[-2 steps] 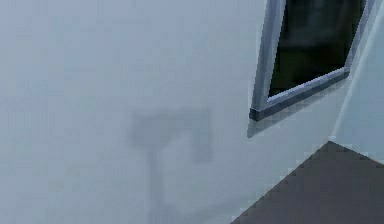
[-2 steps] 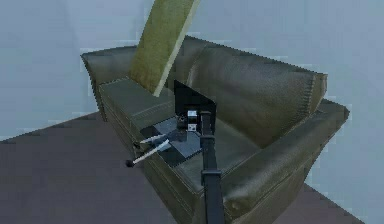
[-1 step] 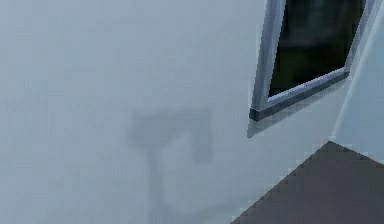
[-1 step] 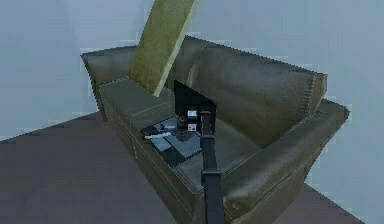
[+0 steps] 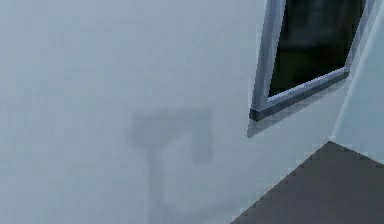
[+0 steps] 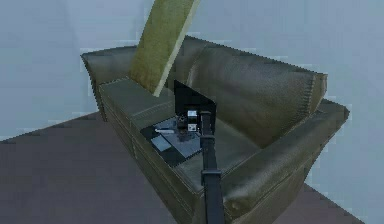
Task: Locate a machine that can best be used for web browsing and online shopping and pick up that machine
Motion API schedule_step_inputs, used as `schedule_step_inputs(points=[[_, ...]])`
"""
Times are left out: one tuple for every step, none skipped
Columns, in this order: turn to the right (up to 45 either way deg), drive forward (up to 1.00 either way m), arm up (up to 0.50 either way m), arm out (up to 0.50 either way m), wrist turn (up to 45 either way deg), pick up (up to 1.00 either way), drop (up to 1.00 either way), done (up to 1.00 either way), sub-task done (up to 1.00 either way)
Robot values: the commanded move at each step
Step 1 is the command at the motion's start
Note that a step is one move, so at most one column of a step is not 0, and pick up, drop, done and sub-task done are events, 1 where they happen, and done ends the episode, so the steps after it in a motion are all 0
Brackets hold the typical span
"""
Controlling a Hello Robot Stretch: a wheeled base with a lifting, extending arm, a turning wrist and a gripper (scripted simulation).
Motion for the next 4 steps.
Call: schedule_step_inputs(points=[[0.0, 0.00, -0.30, 0.00, 0.0, 0.00, 0.00, 0.00, 0.00], [0.0, 0.00, 0.10, 0.00, 0.0, 0.00, 0.00, 0.00, 0.00], [0.0, 0.00, -0.40, 0.00, 0.0, 0.00, 0.00, 0.00, 0.00], [0.0, 0.00, 0.10, 0.00, 0.0, 0.00, 0.00, 0.00, 0.00]])
